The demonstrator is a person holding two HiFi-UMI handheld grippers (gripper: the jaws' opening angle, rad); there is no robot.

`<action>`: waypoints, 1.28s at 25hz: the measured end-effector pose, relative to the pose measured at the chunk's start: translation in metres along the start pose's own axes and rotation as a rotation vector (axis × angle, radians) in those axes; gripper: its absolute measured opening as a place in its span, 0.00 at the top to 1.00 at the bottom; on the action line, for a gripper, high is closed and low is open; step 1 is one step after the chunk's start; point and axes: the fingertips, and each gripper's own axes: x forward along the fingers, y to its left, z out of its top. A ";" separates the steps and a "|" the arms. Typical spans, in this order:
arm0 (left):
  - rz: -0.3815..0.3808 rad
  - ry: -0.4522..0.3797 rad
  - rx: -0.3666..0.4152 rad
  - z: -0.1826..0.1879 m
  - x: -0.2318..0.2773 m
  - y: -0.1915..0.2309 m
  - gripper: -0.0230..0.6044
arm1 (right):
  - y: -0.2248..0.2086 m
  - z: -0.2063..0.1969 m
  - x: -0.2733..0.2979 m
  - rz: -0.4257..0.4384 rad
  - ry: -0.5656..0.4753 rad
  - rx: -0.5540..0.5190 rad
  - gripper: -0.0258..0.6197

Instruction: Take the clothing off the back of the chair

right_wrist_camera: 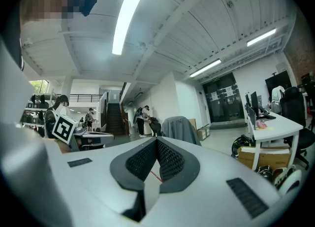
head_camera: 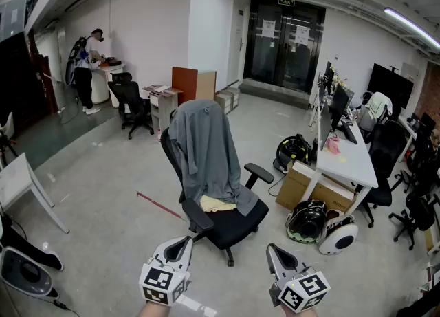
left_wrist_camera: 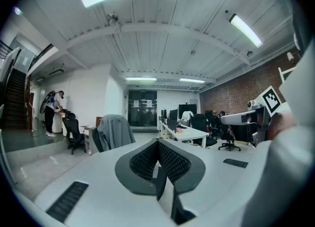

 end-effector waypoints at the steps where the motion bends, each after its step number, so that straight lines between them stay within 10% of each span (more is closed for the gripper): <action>1: 0.004 -0.003 -0.002 0.003 0.002 -0.003 0.95 | -0.003 0.001 -0.002 -0.002 0.001 -0.001 0.94; 32: 0.052 0.032 -0.023 -0.013 0.048 -0.082 0.96 | -0.080 -0.022 -0.048 0.065 0.033 0.035 0.94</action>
